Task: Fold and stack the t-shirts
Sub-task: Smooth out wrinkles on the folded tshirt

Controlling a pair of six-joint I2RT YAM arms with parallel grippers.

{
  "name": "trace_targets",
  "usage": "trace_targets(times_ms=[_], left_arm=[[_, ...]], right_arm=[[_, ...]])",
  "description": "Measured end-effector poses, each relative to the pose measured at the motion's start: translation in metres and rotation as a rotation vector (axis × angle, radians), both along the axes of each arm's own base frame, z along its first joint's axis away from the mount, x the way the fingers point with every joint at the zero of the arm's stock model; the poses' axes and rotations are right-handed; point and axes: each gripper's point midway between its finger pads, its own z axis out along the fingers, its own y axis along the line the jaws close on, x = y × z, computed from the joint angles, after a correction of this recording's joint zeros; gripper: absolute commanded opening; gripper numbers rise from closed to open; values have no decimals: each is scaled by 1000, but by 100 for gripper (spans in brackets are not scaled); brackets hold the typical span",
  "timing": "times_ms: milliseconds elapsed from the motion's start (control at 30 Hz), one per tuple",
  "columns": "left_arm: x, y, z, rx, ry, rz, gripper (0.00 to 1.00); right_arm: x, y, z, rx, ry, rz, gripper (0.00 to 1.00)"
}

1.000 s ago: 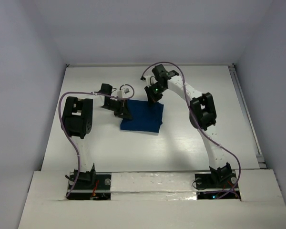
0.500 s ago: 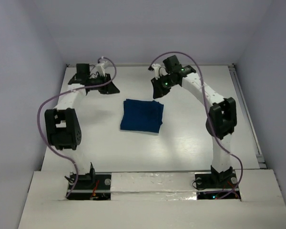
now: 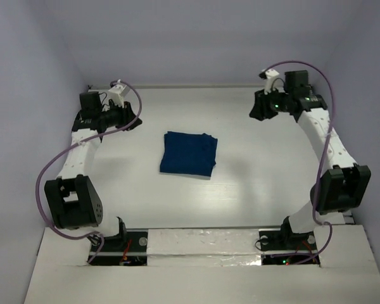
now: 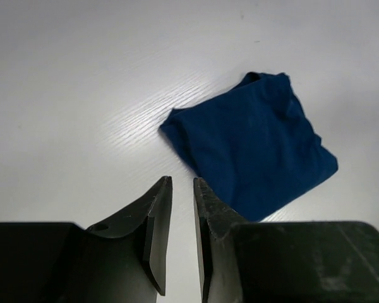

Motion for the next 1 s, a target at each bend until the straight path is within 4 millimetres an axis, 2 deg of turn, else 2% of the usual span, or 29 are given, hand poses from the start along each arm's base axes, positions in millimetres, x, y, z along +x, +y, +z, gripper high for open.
trace_targets(times_ms=[67,133,300,400,700,833,1000], left_arm=[[-7,11,-4,28,-8,31,17],[-17,17,-3,56,-33,53,17],[-34,23,0,115,-107,73,17],[-43,30,-13,146,-121,91,18],[-69,60,-72,206,-67,170,26],[-67,67,-78,219,-73,192,27],[-60,79,-75,227,-98,223,27]], right_arm=[[-2,-29,6,-8,-29,-60,44],[-8,-47,12,-20,-62,-89,44],[-30,-59,11,-53,-110,-81,44],[-33,-74,3,-66,-112,-98,44],[-37,-151,-47,-62,-75,-239,44],[-44,-165,-67,-35,-61,-263,44],[-48,-160,-72,-16,-85,-234,44]])
